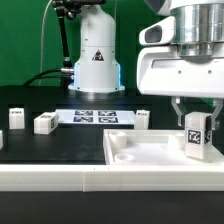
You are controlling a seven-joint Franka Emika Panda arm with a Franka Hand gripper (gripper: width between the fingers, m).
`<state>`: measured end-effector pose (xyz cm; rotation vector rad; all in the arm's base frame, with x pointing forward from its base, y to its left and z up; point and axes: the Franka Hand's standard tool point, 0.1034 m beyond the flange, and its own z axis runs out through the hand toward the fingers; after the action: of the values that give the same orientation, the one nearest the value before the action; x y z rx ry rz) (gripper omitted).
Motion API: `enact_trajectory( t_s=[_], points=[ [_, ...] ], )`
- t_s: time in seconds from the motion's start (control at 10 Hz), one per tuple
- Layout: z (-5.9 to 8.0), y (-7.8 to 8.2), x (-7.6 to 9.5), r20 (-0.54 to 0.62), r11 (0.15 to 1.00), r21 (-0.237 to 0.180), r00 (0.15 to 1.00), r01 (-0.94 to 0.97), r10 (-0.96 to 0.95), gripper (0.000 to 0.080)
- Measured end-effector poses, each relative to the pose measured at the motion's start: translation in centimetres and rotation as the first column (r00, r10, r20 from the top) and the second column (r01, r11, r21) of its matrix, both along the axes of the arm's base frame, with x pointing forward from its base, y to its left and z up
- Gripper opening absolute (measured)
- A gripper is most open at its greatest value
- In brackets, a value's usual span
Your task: Assemble one leg
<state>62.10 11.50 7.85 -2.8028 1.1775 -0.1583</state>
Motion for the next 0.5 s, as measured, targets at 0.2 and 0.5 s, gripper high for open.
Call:
enact_trajectory(
  t_s=[0.2, 0.5],
  points=[
    [0.00, -0.02, 0.01, 0.003, 0.998, -0.008, 0.998, -0.061, 0.061, 0.0301],
    [0.02, -0.24, 0.03, 0.006, 0.948, -0.047, 0.949, -0.314, 0.314, 0.0610]
  ],
)
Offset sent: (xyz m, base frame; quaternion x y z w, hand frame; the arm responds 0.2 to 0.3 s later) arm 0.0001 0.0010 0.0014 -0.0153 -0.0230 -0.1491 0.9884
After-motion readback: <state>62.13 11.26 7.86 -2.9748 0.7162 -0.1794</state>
